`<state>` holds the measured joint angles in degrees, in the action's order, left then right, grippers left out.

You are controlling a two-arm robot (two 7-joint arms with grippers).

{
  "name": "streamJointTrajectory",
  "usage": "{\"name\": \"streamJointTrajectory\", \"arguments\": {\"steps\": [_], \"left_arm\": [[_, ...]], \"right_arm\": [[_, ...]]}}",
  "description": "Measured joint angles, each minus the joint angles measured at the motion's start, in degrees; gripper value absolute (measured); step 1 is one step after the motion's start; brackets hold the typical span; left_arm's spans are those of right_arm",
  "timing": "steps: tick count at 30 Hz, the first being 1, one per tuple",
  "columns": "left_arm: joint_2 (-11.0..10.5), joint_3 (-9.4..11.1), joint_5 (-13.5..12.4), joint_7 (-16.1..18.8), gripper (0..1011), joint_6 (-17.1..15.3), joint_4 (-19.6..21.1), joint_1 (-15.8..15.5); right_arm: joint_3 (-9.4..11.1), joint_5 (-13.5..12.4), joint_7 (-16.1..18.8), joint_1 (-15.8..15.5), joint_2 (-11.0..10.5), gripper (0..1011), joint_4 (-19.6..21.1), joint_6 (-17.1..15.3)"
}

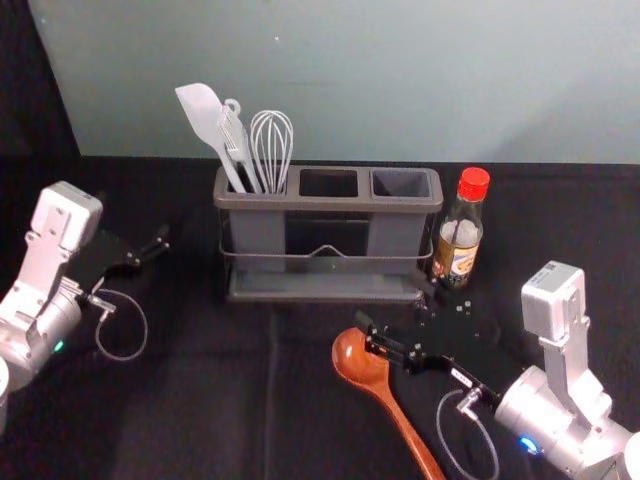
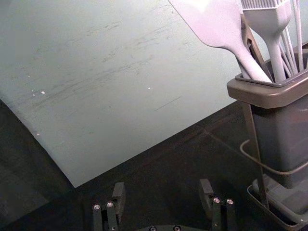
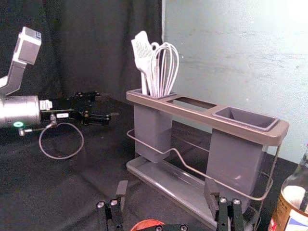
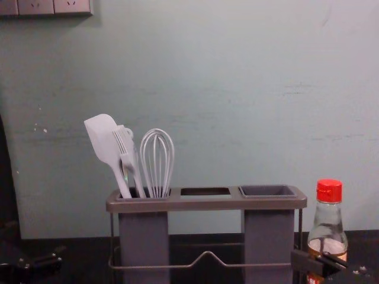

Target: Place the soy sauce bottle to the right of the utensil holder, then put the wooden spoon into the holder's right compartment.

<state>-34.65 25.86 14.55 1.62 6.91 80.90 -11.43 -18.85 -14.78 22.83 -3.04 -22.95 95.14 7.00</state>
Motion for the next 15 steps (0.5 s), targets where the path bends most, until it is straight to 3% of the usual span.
{"name": "streamJointTrajectory", "arguments": {"steps": [15], "left_arm": [[0.00,0.00,0.00,0.00,1005,0.00,0.00,0.00]], "right_arm": [[-0.05,0.10,0.01,-0.06,-0.05,1003,0.23,-0.08]]}}
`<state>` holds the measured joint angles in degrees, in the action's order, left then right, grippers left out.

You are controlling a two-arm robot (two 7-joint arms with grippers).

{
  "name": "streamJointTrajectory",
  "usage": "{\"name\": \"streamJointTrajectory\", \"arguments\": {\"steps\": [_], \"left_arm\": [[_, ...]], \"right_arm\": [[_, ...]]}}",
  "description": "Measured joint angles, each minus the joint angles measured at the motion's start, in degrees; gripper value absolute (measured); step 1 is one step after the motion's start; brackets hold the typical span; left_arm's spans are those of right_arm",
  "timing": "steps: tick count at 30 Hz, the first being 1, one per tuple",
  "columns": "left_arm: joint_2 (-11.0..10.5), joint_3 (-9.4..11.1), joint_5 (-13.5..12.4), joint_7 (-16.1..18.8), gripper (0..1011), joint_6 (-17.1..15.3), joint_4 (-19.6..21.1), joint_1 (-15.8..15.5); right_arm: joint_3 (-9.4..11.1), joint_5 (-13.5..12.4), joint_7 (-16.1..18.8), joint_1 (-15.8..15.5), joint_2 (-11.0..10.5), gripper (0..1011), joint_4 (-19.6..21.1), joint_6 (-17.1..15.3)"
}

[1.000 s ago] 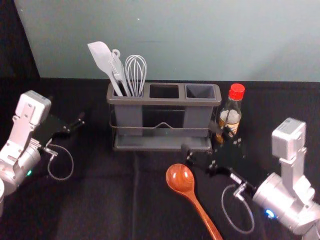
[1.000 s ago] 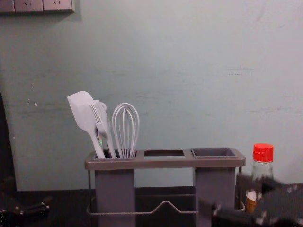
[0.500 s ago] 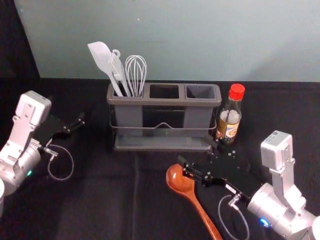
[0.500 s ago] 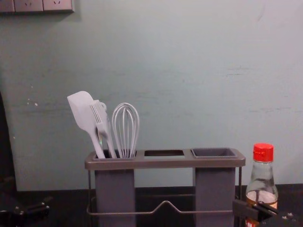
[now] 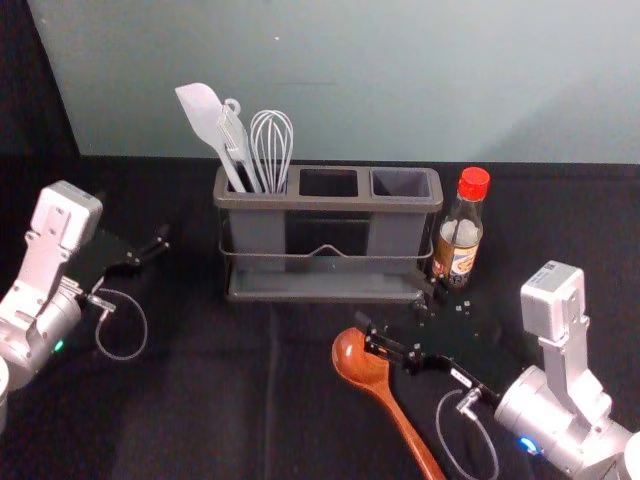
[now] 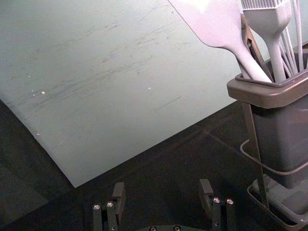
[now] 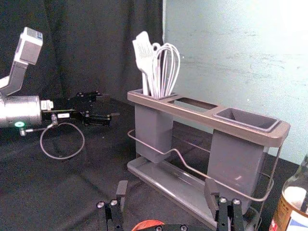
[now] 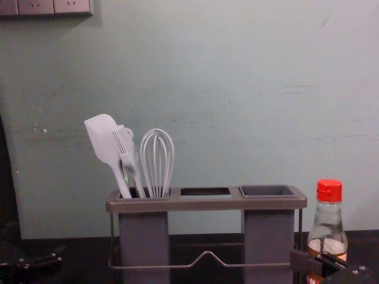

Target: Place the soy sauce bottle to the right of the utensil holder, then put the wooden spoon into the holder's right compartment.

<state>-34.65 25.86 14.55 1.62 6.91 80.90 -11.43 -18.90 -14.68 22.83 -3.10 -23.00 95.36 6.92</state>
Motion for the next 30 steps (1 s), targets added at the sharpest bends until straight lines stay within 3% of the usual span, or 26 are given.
{"name": "streamJointTrajectory", "arguments": {"steps": [4,10,14,17,18,22,23,25,26,30], "left_arm": [[0.00,0.00,0.00,0.00,1005,0.00,0.00,0.00],[0.00,0.00,0.00,0.00,1005,0.00,0.00,0.00],[0.00,0.00,0.00,0.00,1005,0.00,0.00,0.00],[0.00,0.00,0.00,0.00,1005,0.00,0.00,0.00],[0.00,0.00,0.00,0.00,1005,0.00,0.00,0.00],[0.00,0.00,0.00,0.00,1005,0.00,0.00,0.00],[0.00,0.00,0.00,0.00,1005,0.00,0.00,0.00],[0.00,0.00,0.00,0.00,1005,0.00,0.00,0.00],[0.00,0.00,0.00,0.00,1005,0.00,0.00,0.00],[0.00,0.00,0.00,0.00,1005,0.00,0.00,0.00]], "right_arm": [[-0.71,0.86,-0.18,0.00,-0.20,1002,0.30,-2.27],[-2.05,1.90,-1.00,-0.35,-1.45,1003,3.14,-11.37],[-2.26,1.95,-2.18,-0.46,-2.12,1003,6.04,-19.77],[-2.26,1.83,-3.73,0.01,-2.28,1003,8.74,-28.28],[-2.28,1.95,-4.64,0.56,-2.20,1003,10.12,-32.86],[-2.39,2.35,-5.94,1.89,-1.60,1003,12.06,-40.60],[-2.65,2.86,-6.48,2.73,-1.23,1003,12.66,-43.87],[-2.94,3.31,-6.90,3.56,-0.90,1003,13.03,-46.69],[-3.36,3.72,-6.99,4.66,-0.53,1003,13.17,-49.57],[-4.23,4.43,-6.95,6.93,0.41,1003,12.84,-54.45]]}}
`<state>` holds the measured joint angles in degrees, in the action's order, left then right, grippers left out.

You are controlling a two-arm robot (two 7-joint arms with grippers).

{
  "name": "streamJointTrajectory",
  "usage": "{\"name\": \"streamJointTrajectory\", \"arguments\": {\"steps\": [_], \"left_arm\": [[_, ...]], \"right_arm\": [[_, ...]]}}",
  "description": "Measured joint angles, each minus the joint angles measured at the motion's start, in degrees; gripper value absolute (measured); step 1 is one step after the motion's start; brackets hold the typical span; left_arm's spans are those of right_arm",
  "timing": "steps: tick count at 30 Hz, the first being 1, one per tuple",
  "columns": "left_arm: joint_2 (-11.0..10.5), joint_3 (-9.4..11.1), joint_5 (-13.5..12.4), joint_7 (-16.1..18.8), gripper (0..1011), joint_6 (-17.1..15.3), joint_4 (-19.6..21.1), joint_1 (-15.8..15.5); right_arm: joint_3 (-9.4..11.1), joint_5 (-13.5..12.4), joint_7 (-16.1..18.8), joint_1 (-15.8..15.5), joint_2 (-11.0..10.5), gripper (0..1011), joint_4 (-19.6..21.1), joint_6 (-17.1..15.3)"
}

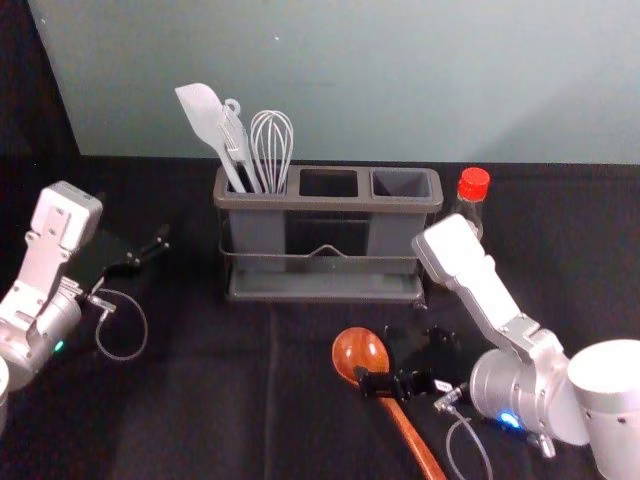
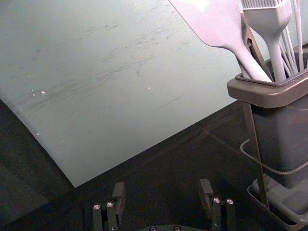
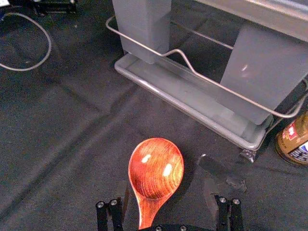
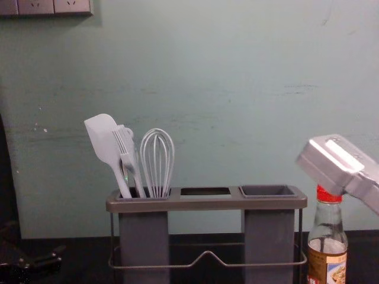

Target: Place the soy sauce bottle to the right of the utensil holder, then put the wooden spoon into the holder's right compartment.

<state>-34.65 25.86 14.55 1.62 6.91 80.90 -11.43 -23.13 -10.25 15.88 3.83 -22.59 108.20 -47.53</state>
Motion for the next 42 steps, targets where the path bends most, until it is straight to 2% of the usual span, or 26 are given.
{"name": "streamJointTrajectory", "arguments": {"steps": [4,15,30,42], "left_arm": [[0.00,0.00,0.00,0.00,1005,0.00,0.00,0.00],[0.00,0.00,0.00,0.00,1005,0.00,0.00,0.00],[0.00,0.00,0.00,0.00,1005,0.00,0.00,0.00],[0.00,0.00,0.00,0.00,1005,0.00,0.00,0.00]], "right_arm": [[-0.67,0.41,0.73,2.00,1.26,1003,-1.48,-2.44],[-2.66,2.99,1.30,4.99,3.72,1003,-5.66,-2.45],[-3.34,5.43,1.68,6.36,6.36,1003,-9.39,-1.23],[-3.24,7.14,2.28,6.26,7.39,1003,-9.83,-0.85]]}}
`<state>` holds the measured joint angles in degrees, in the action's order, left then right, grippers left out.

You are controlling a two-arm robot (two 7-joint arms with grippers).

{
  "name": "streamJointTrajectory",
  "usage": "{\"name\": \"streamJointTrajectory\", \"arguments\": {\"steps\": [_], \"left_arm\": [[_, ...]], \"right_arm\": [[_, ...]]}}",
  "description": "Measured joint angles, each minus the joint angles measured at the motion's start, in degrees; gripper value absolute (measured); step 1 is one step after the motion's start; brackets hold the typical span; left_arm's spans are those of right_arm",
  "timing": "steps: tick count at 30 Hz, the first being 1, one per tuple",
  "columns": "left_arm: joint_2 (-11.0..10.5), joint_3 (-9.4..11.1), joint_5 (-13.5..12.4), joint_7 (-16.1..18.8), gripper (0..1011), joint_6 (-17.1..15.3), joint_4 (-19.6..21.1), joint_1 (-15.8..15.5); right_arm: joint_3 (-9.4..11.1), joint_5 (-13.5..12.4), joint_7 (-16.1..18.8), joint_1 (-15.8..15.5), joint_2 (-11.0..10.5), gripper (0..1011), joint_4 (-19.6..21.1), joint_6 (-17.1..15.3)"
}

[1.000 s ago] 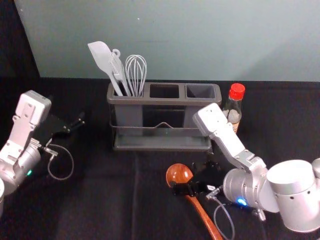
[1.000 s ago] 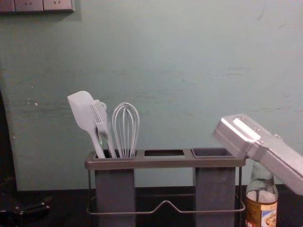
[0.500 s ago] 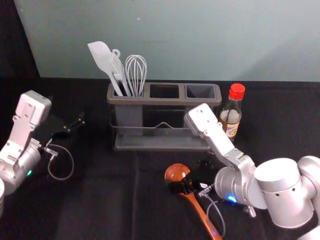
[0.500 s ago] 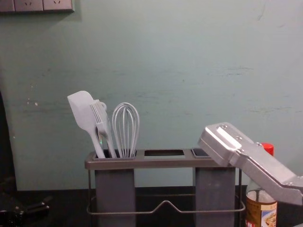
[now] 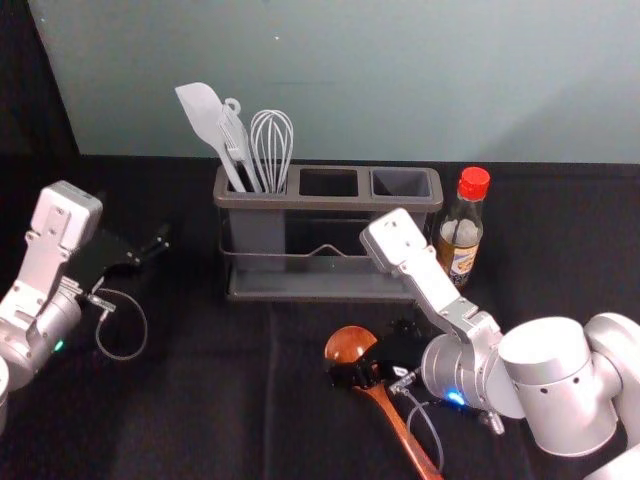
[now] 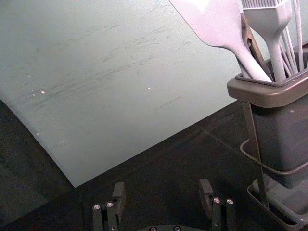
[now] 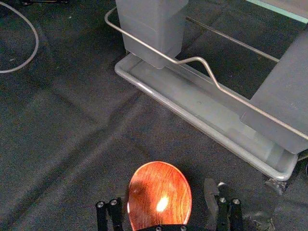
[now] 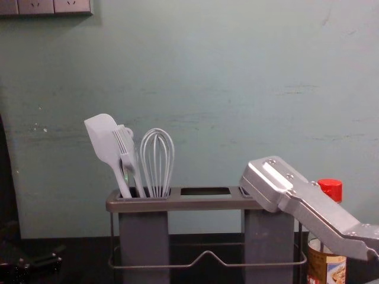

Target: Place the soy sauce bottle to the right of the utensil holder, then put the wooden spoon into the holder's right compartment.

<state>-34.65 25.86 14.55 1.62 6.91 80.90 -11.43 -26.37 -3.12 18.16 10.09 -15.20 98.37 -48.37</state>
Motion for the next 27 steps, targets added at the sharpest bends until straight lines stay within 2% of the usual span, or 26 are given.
{"name": "streamJointTrajectory", "arguments": {"steps": [27], "left_arm": [[0.00,0.00,0.00,0.00,1005,0.00,0.00,0.00]], "right_arm": [[0.05,4.00,1.65,-0.65,0.88,1003,0.44,-0.85]]}}
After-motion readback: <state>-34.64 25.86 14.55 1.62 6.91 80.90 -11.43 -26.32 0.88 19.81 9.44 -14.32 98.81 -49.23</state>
